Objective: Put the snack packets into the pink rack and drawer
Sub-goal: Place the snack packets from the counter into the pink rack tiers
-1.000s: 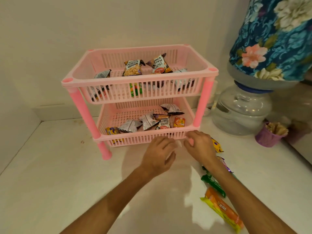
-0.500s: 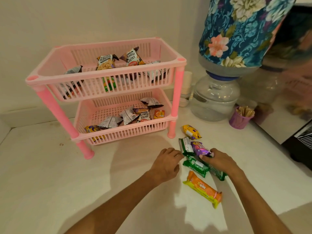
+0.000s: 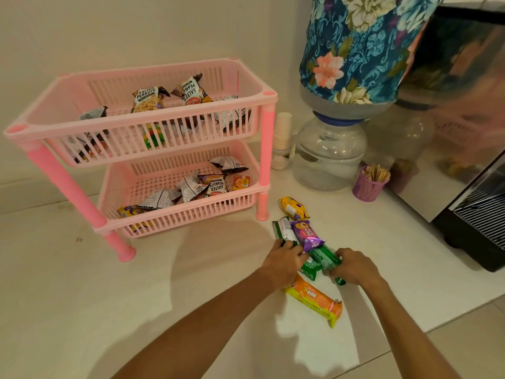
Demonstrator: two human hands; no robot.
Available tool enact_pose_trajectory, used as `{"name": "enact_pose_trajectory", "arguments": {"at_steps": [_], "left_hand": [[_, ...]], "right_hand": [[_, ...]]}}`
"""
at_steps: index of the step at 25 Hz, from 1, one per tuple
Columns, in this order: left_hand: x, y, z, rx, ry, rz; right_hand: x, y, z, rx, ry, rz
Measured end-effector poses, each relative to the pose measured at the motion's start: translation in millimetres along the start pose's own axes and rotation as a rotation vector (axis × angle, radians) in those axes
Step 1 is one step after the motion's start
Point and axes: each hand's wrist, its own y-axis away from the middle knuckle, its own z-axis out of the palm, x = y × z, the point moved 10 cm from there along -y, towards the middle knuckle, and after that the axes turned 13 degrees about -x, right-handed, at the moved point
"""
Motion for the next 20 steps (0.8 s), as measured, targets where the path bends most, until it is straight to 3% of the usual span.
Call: {"name": "enact_pose_trajectory", "arguments": {"at_steps": [6, 12, 20], "left_hand": [[-8.7, 0.4, 7.4, 0.021, -0.057, 0.013], [-70.2, 47.1, -32.2, 0.243, 0.282, -0.017], [-216.6, 141.7, -68.9, 0.627, 0.746, -0.383]], "right_hand": [[-6.1, 15.9, -12.9, -0.072, 0.087, 0.012], [-34.6, 36.2, -37.8, -0.106, 0.144, -0.046], [-146.5, 49.3, -61.4, -0.073, 0.109, -0.343]]}}
